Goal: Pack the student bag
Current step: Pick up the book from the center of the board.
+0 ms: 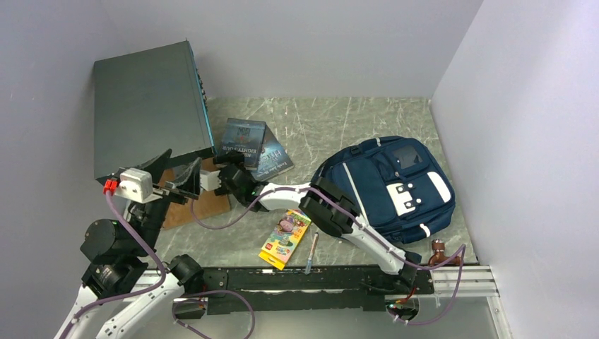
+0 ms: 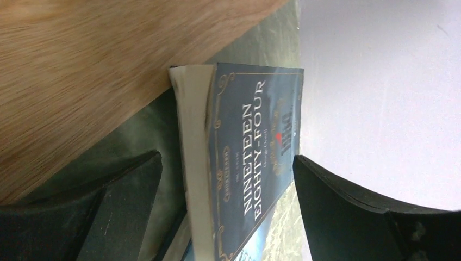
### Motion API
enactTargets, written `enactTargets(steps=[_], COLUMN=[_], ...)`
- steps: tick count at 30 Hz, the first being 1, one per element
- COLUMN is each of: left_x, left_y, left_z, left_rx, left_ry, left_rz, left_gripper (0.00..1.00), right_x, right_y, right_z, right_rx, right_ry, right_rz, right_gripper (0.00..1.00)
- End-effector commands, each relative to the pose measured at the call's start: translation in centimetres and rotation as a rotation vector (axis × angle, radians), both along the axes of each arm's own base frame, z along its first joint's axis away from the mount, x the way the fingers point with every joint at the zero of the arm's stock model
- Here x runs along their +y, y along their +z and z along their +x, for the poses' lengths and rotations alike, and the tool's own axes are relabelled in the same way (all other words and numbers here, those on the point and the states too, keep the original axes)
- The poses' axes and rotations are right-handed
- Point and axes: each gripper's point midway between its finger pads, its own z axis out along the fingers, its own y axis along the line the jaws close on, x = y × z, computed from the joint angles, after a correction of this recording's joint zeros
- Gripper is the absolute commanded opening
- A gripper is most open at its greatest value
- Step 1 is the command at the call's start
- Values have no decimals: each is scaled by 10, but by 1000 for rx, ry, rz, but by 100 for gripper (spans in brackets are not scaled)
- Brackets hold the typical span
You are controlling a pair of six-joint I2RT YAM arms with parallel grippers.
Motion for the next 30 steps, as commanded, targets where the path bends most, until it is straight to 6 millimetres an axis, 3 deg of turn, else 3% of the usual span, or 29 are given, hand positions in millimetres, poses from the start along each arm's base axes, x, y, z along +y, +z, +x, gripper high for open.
enactTargets(steps=[1, 6, 11, 14, 16, 18, 24, 26, 28, 30], left_x=[2, 1, 1, -1, -4, -5, -8, -9, -8, -8], left_y=[5, 4, 4, 2, 2, 0, -2, -4, -5, -6], left_z=[-3, -3, -2, -1, 0, 2, 4, 6, 7, 8], left_rx=[-27, -23, -20, -18, -14, -8, 3, 8, 11, 15], left_ry=[-3, -8, -6, -13, -20, -22, -28, -25, -18, -14], left_rz=[-26, -26, -29, -28, -26, -20, -12, -9, -5, -5], left_gripper=[76, 76, 76, 76, 76, 76, 75, 75, 75, 75], right_x=[-17, -19, -16, -14, -13, -14, -12, -16, -26, -39], right_y=[-6, -7, -28, -34, -31, -21, 25, 45, 67, 85], right_z=[23, 34, 34, 35, 35, 35, 25, 16, 4, -11], right_rx=[-54, -69, -53, -33, -29, -56, -108, -99, -80, -49], right_ry=[-114, -144, -136, -165, -179, -188, -214, -216, -224, -217], right_rz=[-88, -84, -128, -102, -69, -24, 91, 122, 175, 235], right_gripper=[92, 83, 72, 61, 46, 20, 18, 12, 0, 0])
